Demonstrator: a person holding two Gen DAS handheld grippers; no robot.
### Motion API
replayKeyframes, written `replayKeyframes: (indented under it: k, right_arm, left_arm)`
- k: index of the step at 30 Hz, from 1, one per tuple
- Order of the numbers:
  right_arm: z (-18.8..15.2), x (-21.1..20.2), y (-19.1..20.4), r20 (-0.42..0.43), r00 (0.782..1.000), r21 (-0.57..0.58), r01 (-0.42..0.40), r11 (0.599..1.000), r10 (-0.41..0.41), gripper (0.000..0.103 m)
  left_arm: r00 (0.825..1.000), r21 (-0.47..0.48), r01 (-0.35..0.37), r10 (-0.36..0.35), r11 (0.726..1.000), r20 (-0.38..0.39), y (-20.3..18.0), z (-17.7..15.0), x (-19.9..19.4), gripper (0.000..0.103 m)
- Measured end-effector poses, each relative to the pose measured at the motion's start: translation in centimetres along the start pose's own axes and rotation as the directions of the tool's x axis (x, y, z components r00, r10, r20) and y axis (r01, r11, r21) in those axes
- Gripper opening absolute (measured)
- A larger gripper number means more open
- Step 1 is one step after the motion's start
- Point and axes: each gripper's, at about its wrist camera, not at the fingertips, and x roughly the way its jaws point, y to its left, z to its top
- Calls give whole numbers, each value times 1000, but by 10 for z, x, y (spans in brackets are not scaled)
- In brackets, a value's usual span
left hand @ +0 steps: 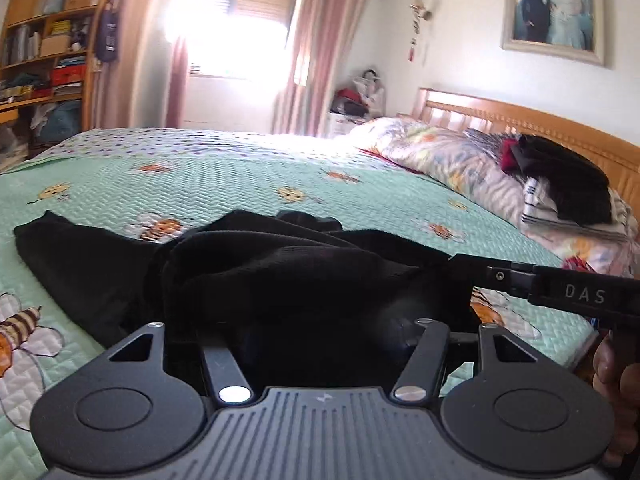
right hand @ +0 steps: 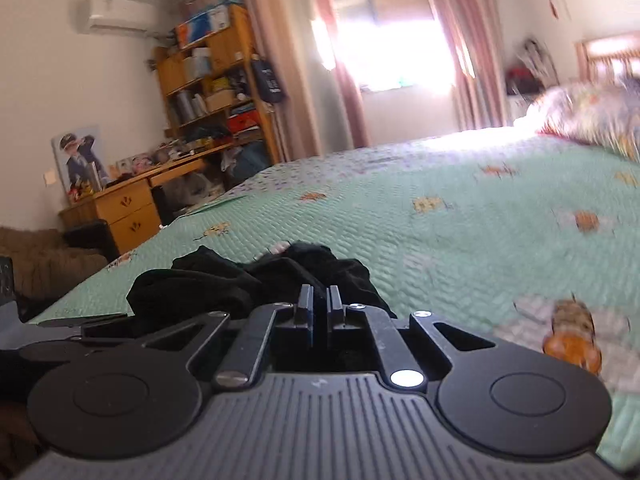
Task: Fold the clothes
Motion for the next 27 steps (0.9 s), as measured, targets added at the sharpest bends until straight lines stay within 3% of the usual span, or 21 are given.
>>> replayKeyframes:
  k: [5, 6, 8, 10, 12, 14, 16, 17, 18, 27]
  right_arm:
    - [21, -29, 10, 115, 986, 1, -120, 993, 119, 6]
    - [28, -36, 15, 152, 977, -18, -149, 989, 150, 0]
    - [30, -36, 24, 121, 976, -115, -168, 979, 181, 0]
    - [30, -35, 34, 76, 976, -217, -184, 959, 205, 0]
    - [24, -33, 21, 63, 991, -183, -108, 977, 121, 1]
    - [23, -39, 5, 99, 994, -146, -36, 989, 51, 7]
    - [24, -33, -9, 64, 998, -146, -16, 989, 25, 24]
    - [22, -25, -15, 36, 999, -150, -16, 989, 22, 41]
    - [20, -15, -18, 14, 1000, -160, -15, 987, 17, 48]
    - [-6, 85, -18, -142, 989, -314, -1, 949, -47, 50]
  left_arm:
    - [998, 105, 45, -40, 993, -46, -22, 13, 7, 62]
    - [996, 115, 71, -64, 991, -65, -25, 16, 9, 62]
    - [981, 133, 155, -137, 979, -139, -31, 18, 17, 64]
    - [968, 181, 194, -158, 964, -192, -45, 13, 30, 64]
    - [969, 215, 159, -110, 964, -222, -54, 2, 37, 63]
    - [965, 207, 168, -118, 964, -233, -54, -8, 32, 64]
    - [959, 187, 201, -154, 962, -238, -52, -17, 24, 66]
    - [960, 188, 198, -152, 962, -235, -51, -18, 22, 66]
    - [962, 189, 189, -144, 964, -230, -49, -17, 21, 66]
    - [970, 193, 149, -106, 970, -218, -42, -13, 14, 68]
